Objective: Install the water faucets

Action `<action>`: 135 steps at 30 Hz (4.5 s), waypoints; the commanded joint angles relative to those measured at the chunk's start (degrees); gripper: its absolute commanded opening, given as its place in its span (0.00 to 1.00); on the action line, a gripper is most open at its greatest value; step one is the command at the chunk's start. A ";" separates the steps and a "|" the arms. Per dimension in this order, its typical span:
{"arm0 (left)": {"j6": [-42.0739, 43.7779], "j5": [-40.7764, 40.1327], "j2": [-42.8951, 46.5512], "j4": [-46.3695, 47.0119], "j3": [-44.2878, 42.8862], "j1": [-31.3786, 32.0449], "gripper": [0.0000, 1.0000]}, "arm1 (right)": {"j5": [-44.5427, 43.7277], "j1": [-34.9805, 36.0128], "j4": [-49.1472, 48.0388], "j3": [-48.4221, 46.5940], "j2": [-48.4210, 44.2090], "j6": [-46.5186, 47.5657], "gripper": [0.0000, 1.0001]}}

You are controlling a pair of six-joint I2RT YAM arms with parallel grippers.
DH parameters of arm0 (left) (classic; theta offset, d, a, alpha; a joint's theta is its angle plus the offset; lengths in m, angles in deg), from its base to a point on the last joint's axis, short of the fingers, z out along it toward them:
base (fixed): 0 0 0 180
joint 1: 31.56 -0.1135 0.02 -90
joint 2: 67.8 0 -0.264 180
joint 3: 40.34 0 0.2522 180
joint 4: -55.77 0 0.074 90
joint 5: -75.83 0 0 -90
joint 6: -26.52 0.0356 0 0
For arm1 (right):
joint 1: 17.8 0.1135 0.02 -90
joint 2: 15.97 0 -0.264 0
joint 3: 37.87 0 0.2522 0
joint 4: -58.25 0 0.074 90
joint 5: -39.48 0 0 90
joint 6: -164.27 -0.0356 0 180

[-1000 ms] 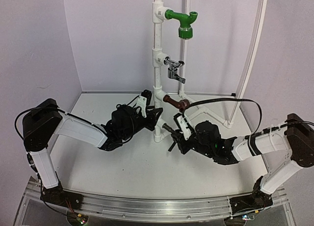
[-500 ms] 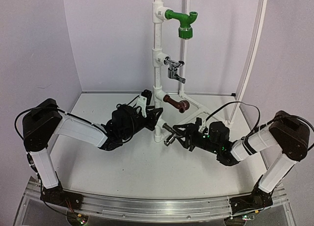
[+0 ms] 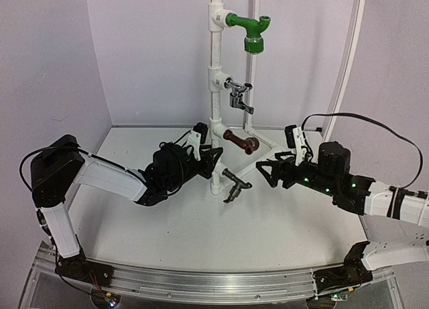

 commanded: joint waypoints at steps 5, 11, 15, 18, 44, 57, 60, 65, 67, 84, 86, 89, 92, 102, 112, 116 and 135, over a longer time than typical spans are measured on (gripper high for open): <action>-5.88 1.61 -1.83 -10.60 0.71 0.70 0.00 | -8.61 8.19 20.89 -2.91 -2.53 67.85 0.94; -5.51 1.51 -2.01 -10.70 0.52 0.68 0.00 | -20.32 15.00 9.78 -0.63 2.43 87.53 0.94; -5.37 1.59 -2.37 -10.75 0.30 0.63 0.00 | -20.50 15.90 0.88 -0.39 6.66 95.47 0.94; -5.37 1.75 -2.37 -10.76 0.28 0.66 0.00 | -21.00 15.94 -2.36 -1.46 11.21 98.96 0.94; -5.17 1.85 -1.51 -10.76 0.51 0.65 0.00 | -20.40 15.95 -29.42 1.88 27.52 74.67 0.38; -5.87 2.25 -1.52 -10.82 0.31 0.65 0.00 | -17.64 15.87 -48.49 8.44 28.10 20.00 0.15; -6.01 2.25 -1.25 -10.86 0.55 0.64 0.00 | -16.42 15.80 -49.29 8.73 26.60 12.99 0.17; -6.43 1.53 -1.35 -10.81 0.32 0.67 0.00 | -15.73 14.41 -48.26 8.54 24.56 -1.53 0.17; -6.85 1.56 -1.32 -11.01 0.06 0.66 0.00 | -14.11 13.27 -46.01 6.98 24.36 -6.57 0.16; -8.19 0.82 -1.39 -12.55 -0.70 0.80 0.00 | 4.52 1.10 -45.10 8.74 26.37 -58.25 0.30; -7.77 0.25 -1.56 -12.66 -1.02 0.99 0.00 | 3.29 1.12 -41.19 9.56 24.35 -51.52 0.42; -7.05 -1.29 -1.73 -13.32 -1.69 1.59 0.00 | 1.15 1.30 -25.30 6.83 20.81 -32.10 0.62; -5.50 -4.21 -2.20 -15.25 -2.87 2.54 0.00 | -0.91 1.73 -16.68 6.67 17.89 -16.84 0.79; -5.89 -4.33 -4.02 -16.75 -5.11 2.71 0.00 | -2.81 7.89 -13.26 3.59 11.74 -3.26 0.93; -6.11 -4.47 -4.25 -17.54 -5.37 2.91 0.00 | -20.53 8.11 -19.08 4.03 15.02 -39.00 0.48; -5.99 -4.76 -4.49 -17.69 -5.50 3.18 0.00 | -15.68 4.78 -16.22 4.46 15.03 -53.20 0.02; -5.37 -5.13 -3.51 -18.38 -5.19 3.18 0.00 | 6.43 -5.50 22.23 -5.30 10.48 -9.01 0.76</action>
